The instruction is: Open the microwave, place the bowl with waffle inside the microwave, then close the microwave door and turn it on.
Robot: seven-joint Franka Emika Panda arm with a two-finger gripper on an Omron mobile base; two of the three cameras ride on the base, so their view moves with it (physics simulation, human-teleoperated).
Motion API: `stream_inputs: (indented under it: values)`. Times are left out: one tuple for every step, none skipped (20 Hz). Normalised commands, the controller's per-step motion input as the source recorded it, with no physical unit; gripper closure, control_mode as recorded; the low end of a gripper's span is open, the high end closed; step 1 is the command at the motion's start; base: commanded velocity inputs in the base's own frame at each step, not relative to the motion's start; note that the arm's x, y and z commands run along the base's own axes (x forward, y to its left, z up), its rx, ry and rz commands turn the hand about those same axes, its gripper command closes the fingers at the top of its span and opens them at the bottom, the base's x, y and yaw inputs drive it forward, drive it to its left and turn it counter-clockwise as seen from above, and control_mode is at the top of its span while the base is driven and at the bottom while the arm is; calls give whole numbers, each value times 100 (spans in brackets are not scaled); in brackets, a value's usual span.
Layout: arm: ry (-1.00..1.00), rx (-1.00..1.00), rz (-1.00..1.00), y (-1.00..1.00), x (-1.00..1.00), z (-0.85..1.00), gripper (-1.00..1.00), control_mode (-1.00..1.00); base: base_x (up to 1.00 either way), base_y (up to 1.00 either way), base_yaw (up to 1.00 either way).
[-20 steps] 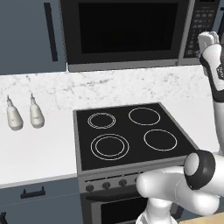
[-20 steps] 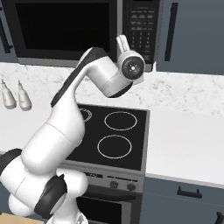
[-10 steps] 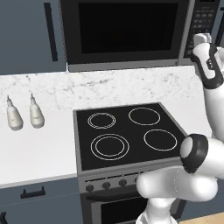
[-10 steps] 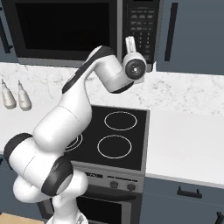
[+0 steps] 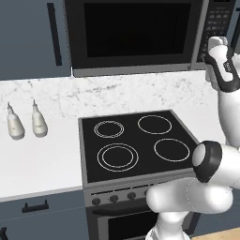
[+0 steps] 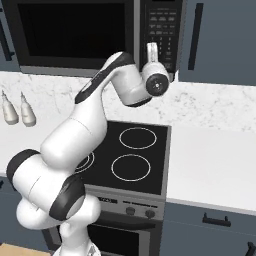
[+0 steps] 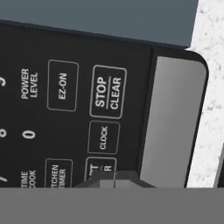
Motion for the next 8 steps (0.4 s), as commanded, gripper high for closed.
stream_inputs:
  values:
    - [-11,8,-2,0,0,-10,100,-100,0,0,0]
    - [-12,6,-3,0,-3,0,100,-100,0,0,0]
    - [-10,5,-4,-6,-31,0,100,-100,0,0,0]
    - [-5,5,-5,-16,-50,0,100,-100,0,0,0]
    - [-3,3,-5,-26,-75,11,100,-100,0,0,0]
    - [0,2,-5,-32,-83,14,100,-100,0,0,0]
    - [0,0,-5,-36,-94,21,100,-100,0,0,0]
    - [0,0,-5,-39,-94,23,100,-100,0,0,0]
